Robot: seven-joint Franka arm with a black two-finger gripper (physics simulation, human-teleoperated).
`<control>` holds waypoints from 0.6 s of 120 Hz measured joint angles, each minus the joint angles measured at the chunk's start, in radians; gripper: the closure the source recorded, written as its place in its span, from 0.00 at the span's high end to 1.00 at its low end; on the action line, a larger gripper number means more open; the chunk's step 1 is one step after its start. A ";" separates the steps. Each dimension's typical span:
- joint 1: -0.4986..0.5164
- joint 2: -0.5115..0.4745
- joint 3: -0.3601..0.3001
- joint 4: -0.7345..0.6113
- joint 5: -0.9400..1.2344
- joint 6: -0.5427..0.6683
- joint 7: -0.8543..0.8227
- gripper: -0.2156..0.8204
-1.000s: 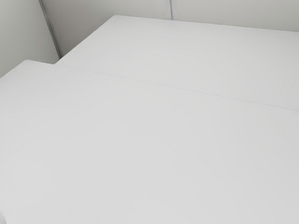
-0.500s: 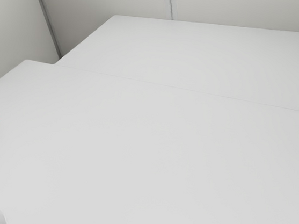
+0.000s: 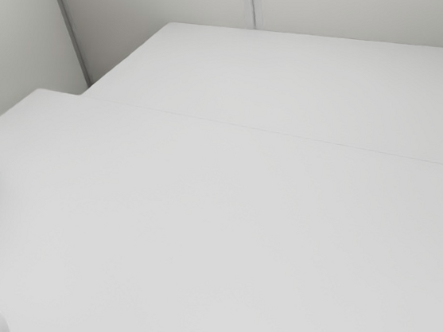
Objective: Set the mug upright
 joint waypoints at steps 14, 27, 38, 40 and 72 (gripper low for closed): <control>-0.009 -0.097 0.000 -0.074 0.042 0.000 -0.006 0.07; -0.029 -0.205 0.001 -0.161 0.081 0.000 -0.016 0.06; -0.046 -0.286 0.000 -0.233 0.109 -0.001 -0.028 0.05; -0.049 -0.300 0.000 -0.246 0.113 -0.001 -0.030 0.05; -0.099 -0.493 0.000 -0.440 0.145 0.000 -0.076 0.04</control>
